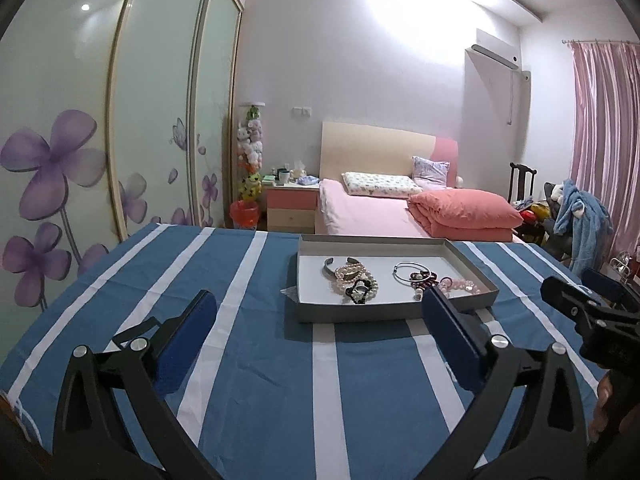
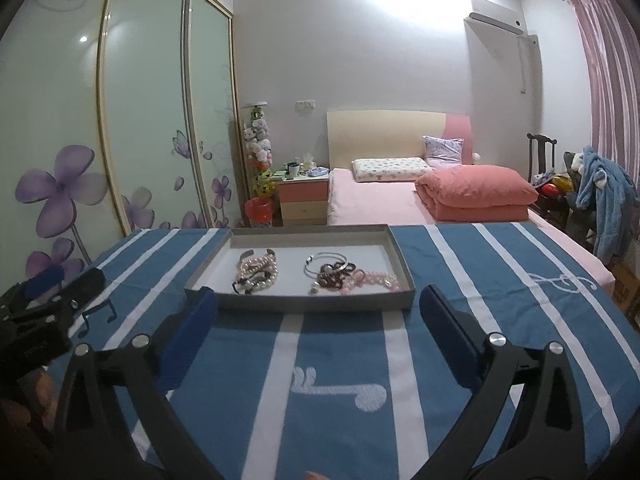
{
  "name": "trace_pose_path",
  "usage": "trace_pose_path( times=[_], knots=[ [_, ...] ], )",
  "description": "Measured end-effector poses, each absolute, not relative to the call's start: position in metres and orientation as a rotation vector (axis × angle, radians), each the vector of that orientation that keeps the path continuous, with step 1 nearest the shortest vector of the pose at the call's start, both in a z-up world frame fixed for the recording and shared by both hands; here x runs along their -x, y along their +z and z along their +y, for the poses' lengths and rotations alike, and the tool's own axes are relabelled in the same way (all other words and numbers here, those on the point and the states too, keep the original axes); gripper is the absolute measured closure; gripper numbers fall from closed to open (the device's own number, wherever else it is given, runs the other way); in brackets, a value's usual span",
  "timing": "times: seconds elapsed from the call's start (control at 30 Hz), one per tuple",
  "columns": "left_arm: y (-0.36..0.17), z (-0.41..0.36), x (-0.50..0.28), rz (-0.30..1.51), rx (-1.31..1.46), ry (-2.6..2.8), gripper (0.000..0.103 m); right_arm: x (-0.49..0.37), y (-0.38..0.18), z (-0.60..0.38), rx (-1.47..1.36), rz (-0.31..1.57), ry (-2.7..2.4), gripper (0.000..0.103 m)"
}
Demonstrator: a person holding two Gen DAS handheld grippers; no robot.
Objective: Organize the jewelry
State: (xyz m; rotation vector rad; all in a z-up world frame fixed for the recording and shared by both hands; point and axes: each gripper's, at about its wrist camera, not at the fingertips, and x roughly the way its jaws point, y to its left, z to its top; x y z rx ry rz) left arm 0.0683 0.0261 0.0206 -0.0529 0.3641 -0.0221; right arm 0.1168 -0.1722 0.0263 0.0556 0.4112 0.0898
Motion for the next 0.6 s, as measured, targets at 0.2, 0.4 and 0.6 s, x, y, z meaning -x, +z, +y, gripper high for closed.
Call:
trace_pose_path(
  times=[0.2, 0.4, 0.6],
  knots=[
    [0.016, 0.021, -0.06, 0.343, 0.047, -0.009, 0.002, -0.107, 0.017, -0.179, -0.074, 0.408, 0.084, 0.004],
    [0.012, 0.019, -0.053, 0.322, 0.052, 0.002, 0.002, -0.094, 0.014, -0.177, -0.057, 0.35, 0.071, 0.004],
    [0.006, 0.016, -0.051, 0.322, 0.044, 0.005, 0.002, -0.088, 0.007, -0.178, -0.061, 0.339, 0.068, 0.004]
  ],
)
